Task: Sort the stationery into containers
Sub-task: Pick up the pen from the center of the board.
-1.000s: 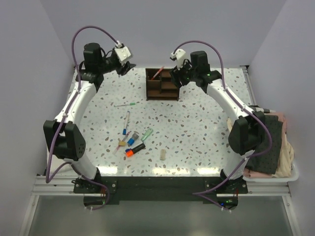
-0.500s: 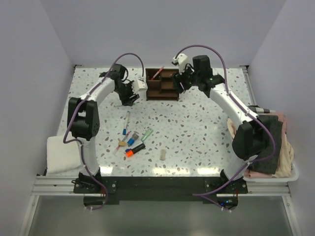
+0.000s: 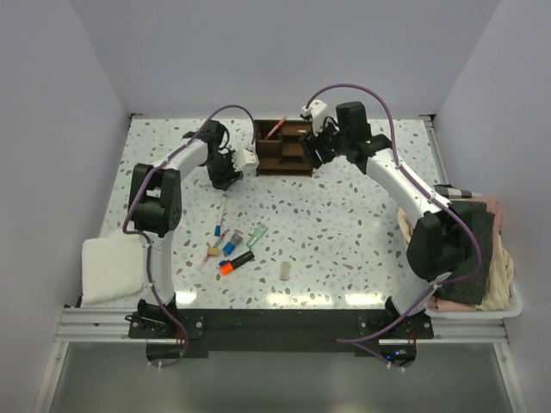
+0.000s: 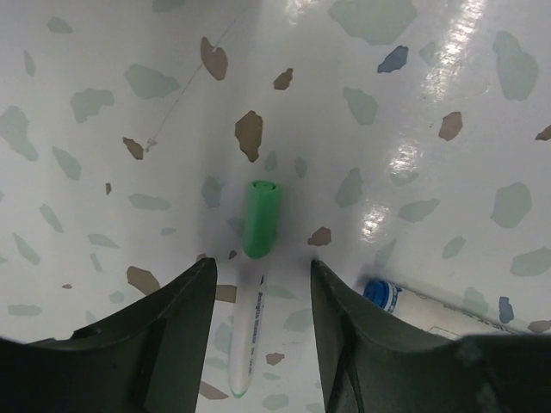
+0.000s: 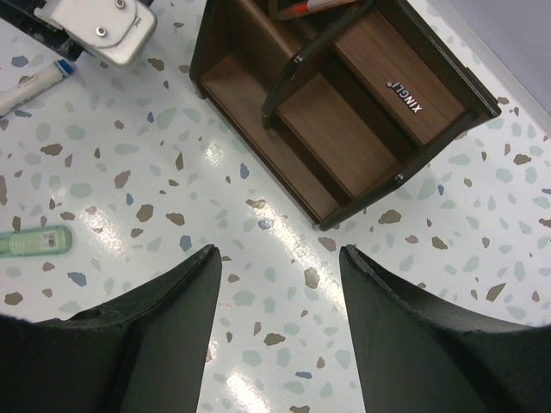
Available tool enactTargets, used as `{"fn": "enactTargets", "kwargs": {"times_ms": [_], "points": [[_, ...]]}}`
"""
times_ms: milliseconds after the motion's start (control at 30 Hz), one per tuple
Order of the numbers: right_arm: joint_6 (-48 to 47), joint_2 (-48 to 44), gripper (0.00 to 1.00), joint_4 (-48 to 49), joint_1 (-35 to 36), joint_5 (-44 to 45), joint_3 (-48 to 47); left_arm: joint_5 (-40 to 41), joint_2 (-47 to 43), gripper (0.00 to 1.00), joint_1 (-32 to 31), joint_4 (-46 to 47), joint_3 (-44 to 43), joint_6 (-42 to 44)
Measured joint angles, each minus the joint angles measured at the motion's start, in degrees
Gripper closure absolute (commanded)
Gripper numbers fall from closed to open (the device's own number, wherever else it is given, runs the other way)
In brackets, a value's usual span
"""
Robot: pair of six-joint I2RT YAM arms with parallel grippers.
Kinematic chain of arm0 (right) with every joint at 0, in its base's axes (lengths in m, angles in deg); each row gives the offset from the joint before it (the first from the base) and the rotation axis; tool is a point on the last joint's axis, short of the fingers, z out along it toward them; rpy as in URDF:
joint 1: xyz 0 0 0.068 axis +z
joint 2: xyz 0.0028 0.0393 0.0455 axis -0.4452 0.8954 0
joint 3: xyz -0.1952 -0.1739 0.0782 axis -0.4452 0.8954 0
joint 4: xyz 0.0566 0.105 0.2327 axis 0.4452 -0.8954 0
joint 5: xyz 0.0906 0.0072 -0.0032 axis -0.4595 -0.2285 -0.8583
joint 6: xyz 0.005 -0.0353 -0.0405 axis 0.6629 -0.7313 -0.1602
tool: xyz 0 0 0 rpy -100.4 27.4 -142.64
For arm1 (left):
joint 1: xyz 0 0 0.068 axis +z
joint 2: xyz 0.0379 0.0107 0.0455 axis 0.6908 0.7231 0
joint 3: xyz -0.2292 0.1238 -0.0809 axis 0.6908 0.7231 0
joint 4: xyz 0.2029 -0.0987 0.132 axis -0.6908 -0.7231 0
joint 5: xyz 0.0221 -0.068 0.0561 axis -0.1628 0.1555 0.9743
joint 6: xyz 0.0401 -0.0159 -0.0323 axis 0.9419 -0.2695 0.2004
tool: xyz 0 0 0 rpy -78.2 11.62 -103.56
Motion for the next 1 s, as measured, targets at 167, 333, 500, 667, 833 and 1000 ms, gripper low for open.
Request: {"fn": "enactTargets", "kwargs": {"times_ms": [167, 333, 500, 667, 833, 1000], "points": [[-0.3, 0.0, 0.39, 0.0, 0.0, 0.0, 0.0, 0.3, 1.9, 0.55, 0.0, -0.1, -3.3, 0.4], [-0.3, 0.0, 0.39, 0.0, 0.0, 0.0, 0.0, -0.2, 4.4, 0.61, 0.1, -2.8, -7.0, 1.8], [-0.3, 0.0, 0.39, -0.1, 0.0, 0.0, 0.0, -1.2, 5.1, 0.65, 0.1, -5.3, -8.3, 4.7], [-0.4, 0.0, 0.39, -0.1, 0.0, 0.0, 0.0, -1.9, 6.0, 0.69, 0.3, -8.6, -9.7, 5.8], [-0.4, 0.0, 0.39, -0.7, 0.0, 0.0, 0.0, -2.9, 6.1, 0.72, 0.8, -8.6, -9.3, 5.7], [-0.9, 0.0, 0.39, -1.9, 0.0, 0.0, 0.0, -4.2, 5.8, 0.83, 1.3, -7.9, -8.5, 4.4]]}}
